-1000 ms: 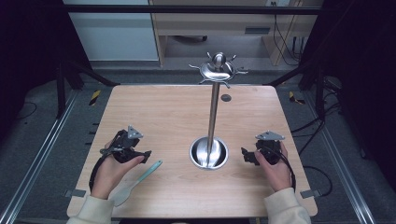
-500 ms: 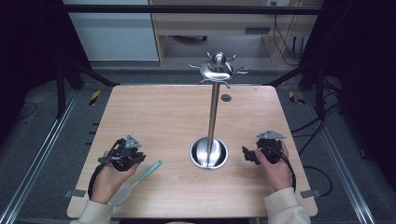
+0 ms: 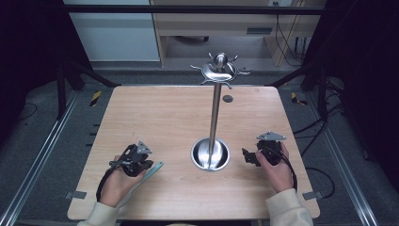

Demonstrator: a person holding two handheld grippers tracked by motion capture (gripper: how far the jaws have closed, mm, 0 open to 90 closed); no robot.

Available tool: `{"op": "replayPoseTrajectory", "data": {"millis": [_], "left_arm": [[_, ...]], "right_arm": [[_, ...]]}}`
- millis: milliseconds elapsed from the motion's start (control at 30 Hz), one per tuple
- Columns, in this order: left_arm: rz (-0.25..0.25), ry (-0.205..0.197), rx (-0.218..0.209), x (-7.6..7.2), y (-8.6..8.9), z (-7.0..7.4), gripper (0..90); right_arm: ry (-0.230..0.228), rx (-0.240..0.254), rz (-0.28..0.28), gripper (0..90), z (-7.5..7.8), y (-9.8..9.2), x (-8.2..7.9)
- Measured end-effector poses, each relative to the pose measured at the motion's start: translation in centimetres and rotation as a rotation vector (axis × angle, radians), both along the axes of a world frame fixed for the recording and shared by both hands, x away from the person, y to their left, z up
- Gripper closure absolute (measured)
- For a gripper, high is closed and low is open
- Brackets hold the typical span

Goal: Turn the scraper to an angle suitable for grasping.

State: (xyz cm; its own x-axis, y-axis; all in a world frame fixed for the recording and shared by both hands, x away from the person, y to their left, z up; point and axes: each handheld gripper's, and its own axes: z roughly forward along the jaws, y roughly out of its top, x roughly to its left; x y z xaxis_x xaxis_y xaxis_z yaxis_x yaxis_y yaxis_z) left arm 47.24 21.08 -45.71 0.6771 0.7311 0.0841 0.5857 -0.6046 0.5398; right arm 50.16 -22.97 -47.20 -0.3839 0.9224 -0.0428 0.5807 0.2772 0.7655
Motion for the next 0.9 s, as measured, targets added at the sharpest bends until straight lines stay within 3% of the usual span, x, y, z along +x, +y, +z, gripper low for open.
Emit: {"op": "replayPoseTrajectory", "data": {"millis": [667, 800, 900], "left_arm": [[-0.022, 0.031, 0.035, 0.3, -0.2, -1.3, 90.0], [-0.027, 0.037, 0.029, 0.3, -0.2, -1.3, 90.0], [-0.051, 0.063, 0.004, 0.3, -0.3, -1.3, 90.0]], "right_arm": [[0.002, 0.000, 0.009, 8.7, -0.1, 0.1, 0.1], [0.002, -0.004, 0.012, 8.7, -0.1, 0.1, 0.1], [0.003, -0.004, 0.014, 8.7, -0.1, 0.1, 0.1]]}}
